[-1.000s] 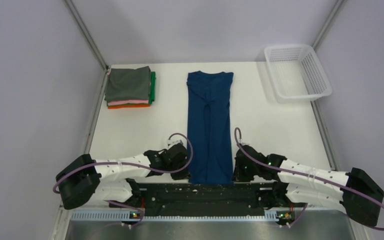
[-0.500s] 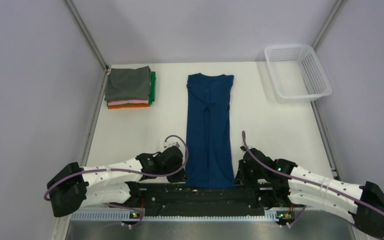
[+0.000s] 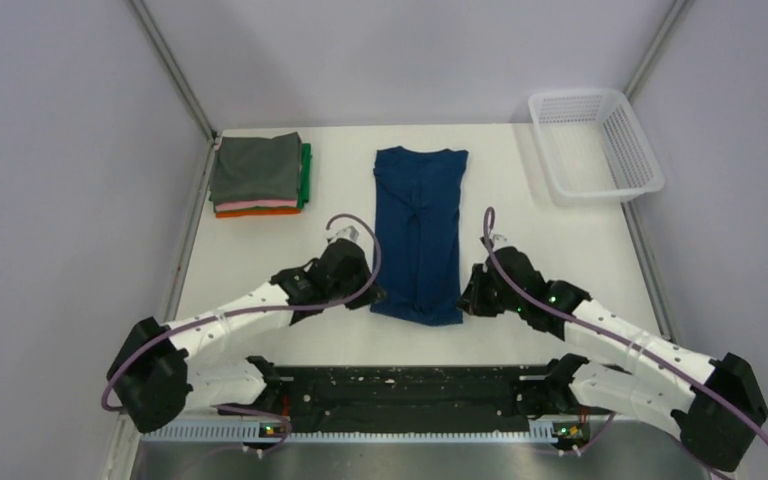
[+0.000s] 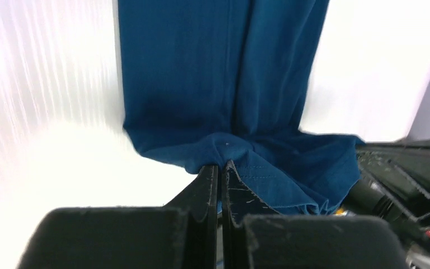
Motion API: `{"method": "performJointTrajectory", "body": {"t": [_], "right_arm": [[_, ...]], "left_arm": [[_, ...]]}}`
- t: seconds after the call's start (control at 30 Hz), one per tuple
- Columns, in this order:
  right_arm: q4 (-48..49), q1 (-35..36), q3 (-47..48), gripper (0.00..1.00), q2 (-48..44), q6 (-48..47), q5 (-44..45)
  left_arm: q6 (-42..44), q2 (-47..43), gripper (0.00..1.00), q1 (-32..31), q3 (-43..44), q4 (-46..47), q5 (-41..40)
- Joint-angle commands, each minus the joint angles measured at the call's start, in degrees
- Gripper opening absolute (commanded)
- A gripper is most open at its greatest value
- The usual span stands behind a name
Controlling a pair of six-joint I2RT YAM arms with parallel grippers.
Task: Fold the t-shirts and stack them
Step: Fold the folded rectangular tshirt in 1/3 of the way
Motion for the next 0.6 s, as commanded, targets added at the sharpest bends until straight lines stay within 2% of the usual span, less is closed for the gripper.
{"method": "performJointTrajectory", "body": {"t": [0.0, 0.23, 0.4, 0.57], "right_arm": [[7.0, -6.1, 7.4, 0.00, 6.5, -7.1, 1.8], [12.4, -15.5, 17.7, 0.00, 21.4, -12.8, 0.0], [15.2, -19.6, 23.9, 0.00, 29.8, -15.5, -1.5], [17.9, -22.7, 27.7, 0.00, 36.9, -16.9, -3.7]], "left_arm": [[9.7, 6.6, 0.00, 7.7, 8.7, 4.0, 3.2], [17.2, 22.4, 0.00, 15.9, 24.7, 3.8, 6.4], [20.0, 33.1, 0.00, 21.2, 35.1, 1.1, 12.7], [21.1, 40.1, 0.00, 24.0, 41.2, 0.9, 15.2]]}}
